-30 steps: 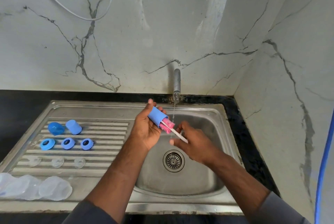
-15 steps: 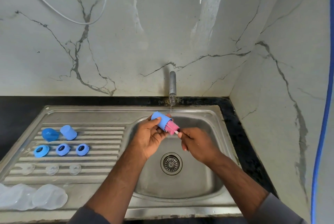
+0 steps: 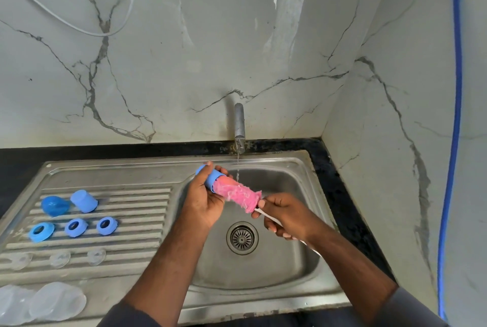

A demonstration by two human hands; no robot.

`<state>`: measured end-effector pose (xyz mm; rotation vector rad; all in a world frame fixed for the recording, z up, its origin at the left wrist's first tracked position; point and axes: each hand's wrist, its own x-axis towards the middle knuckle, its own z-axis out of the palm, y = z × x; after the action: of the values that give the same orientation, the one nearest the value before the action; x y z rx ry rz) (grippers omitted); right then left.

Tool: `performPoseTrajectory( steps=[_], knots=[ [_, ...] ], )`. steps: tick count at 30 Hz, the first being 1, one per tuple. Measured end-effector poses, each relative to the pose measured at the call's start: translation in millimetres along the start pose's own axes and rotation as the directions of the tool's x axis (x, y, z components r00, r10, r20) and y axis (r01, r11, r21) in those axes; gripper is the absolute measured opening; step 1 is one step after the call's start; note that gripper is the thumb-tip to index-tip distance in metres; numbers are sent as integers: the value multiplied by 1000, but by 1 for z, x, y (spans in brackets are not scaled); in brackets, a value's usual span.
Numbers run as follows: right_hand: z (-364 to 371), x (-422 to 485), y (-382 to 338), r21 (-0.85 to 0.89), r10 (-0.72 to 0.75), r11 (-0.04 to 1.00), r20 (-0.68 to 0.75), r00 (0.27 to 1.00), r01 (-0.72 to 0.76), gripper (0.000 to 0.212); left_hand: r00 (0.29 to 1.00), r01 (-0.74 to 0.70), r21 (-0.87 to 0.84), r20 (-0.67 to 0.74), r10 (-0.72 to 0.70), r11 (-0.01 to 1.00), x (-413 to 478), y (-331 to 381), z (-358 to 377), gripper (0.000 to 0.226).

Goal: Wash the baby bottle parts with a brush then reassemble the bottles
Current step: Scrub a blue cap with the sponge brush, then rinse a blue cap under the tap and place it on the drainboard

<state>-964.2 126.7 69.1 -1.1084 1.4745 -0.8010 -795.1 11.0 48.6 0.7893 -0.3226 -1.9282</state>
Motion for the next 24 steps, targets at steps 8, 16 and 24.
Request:
performPoseTrajectory(
  steps=[8, 16, 24],
  knots=[
    [-36, -10, 74, -229, -30, 969, -480, 877, -92, 23, 969, 218, 54, -129, -210, 974, -4, -38, -27, 13],
    [-95, -18, 154, -381, -89, 813, -829, 553, -440, 8, 879, 478, 314, -180, -442, 821, -23, -106, -37, 17],
    [-110, -21, 192, -428, -89, 692, -850, 519, -581, 10, 883, 466, 499, -217, -415, 731, -17, -120, -38, 20]
  ],
)
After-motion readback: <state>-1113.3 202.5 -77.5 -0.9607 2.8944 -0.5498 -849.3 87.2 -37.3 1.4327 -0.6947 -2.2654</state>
